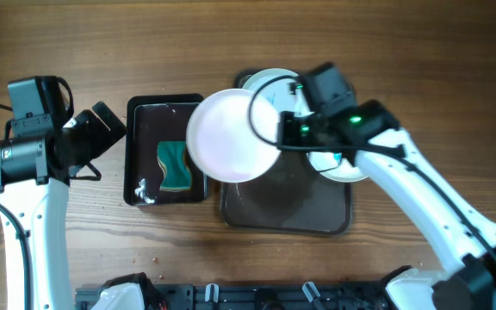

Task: Clean dirty plates on tray and stack at the side

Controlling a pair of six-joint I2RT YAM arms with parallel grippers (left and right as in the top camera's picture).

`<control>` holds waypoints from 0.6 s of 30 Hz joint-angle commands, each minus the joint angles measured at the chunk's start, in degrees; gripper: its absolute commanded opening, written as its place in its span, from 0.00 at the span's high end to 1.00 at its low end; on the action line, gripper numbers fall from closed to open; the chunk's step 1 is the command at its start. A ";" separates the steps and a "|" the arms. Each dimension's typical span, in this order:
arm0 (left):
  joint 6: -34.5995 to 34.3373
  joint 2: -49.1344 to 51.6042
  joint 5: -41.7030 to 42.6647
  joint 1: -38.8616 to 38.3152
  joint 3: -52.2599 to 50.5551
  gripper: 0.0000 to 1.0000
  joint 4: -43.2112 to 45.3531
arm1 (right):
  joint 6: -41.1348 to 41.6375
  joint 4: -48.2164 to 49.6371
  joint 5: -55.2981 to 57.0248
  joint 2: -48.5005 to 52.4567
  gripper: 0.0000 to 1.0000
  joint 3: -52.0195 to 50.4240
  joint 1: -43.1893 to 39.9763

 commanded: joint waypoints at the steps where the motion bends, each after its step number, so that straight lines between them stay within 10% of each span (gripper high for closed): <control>1: -0.94 -0.20 0.09 0.37 0.66 0.00 -0.04 | 4.52 4.22 0.72 6.25 0.96 1.07 4.92; 18: -0.94 -0.20 0.09 0.37 0.66 0.00 -0.04 | -4.42 12.72 23.63 15.41 0.96 6.80 16.57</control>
